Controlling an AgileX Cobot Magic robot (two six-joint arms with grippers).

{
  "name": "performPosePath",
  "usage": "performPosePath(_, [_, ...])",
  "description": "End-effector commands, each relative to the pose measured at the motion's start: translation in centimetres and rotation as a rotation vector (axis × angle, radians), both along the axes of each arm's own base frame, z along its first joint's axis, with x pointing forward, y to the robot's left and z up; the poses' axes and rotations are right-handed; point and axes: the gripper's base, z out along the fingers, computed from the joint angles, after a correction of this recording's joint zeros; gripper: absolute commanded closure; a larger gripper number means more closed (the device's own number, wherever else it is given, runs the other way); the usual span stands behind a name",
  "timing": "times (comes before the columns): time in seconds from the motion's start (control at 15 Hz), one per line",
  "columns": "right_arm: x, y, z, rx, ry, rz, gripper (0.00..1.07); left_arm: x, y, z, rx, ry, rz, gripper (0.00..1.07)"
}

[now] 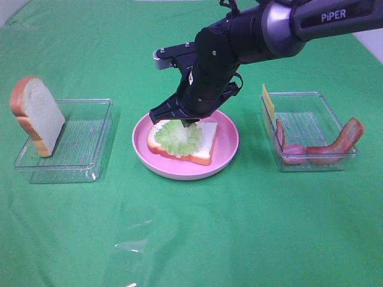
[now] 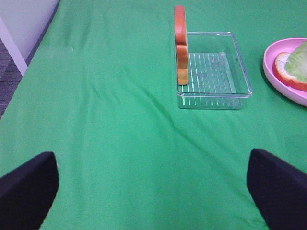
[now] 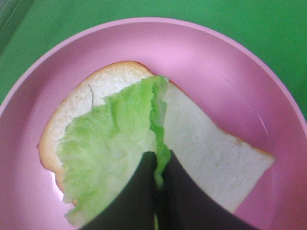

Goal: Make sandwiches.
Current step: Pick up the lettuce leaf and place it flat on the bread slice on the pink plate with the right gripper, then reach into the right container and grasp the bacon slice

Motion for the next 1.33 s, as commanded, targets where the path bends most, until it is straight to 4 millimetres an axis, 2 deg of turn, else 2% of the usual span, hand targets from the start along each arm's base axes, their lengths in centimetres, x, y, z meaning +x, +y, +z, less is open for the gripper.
performPosePath(0.07, [0.0, -0.1, 0.0, -0.003, 0.006, -0.016, 1.07, 0.0, 0.0, -0.1, 0.001, -0.003, -0.002, 0.07])
performPosePath(0.13, [0.0, -0.1, 0.0, -0.004, 0.011, -0.02, 1.01, 0.0, 0.0, -0.1, 0.001, -0.003, -0.002, 0.07])
performPosePath(0.2, [-0.1, -0.2, 0.0, -0.012, 0.02, -0.022, 0.84, 0.0, 0.0, -0.1, 0.001, -0.003, -0.002, 0.07])
performPosePath(0.27, [-0.1, -0.3, 0.2, -0.016, 0.022, -0.023, 0.6, 0.0, 0.0, -0.1, 0.001, -0.003, -0.002, 0.07])
performPosePath(0.33, [-0.2, -0.3, 0.4, -0.019, 0.018, -0.019, 0.47, 0.0, 0.0, -0.1, 0.001, -0.003, -0.002, 0.07])
performPosePath(0.4, [-0.1, -0.4, 1.0, -0.023, -0.001, -0.007, 0.17, 0.0, 0.0, -0.1, 0.001, -0.003, -0.002, 0.07])
performPosePath(0.47, [-0.1, -0.5, 2.0, -0.024, -0.028, 0.004, 0.09, 0.0, 0.0, -0.1, 0.001, -0.003, -0.002, 0.07])
performPosePath(0.8, [-0.5, -0.9, 4.8, -0.025, -0.065, 0.008, 0.09, 0.0, 0.0, -0.1, 0.001, -0.003, -0.002, 0.07])
performPosePath(1.07, [-1.8, -2.2, 9.4, -0.041, -0.091, 0.005, 0.09, 0.0, 0.0, -0.1, 0.001, -0.003, -0.002, 0.07])
performPosePath(1.13, [-2.0, -2.5, 10.0, -0.05, -0.092, 0.001, 0.09, 0.0, 0.0, -0.1, 0.001, -0.003, -0.002, 0.07])
performPosePath(1.2, [-2.2, -4.1, 11.6, -0.095, -0.097, -0.023, 0.09, 0.0, 0.0, -0.1, 0.001, -0.003, -0.002, 0.07])
performPosePath(1.33, [-1.9, -6.3, 12.5, -0.122, -0.073, -0.078, 0.09, 0.0, 0.0, -0.1, 0.001, -0.003, -0.002, 0.07])
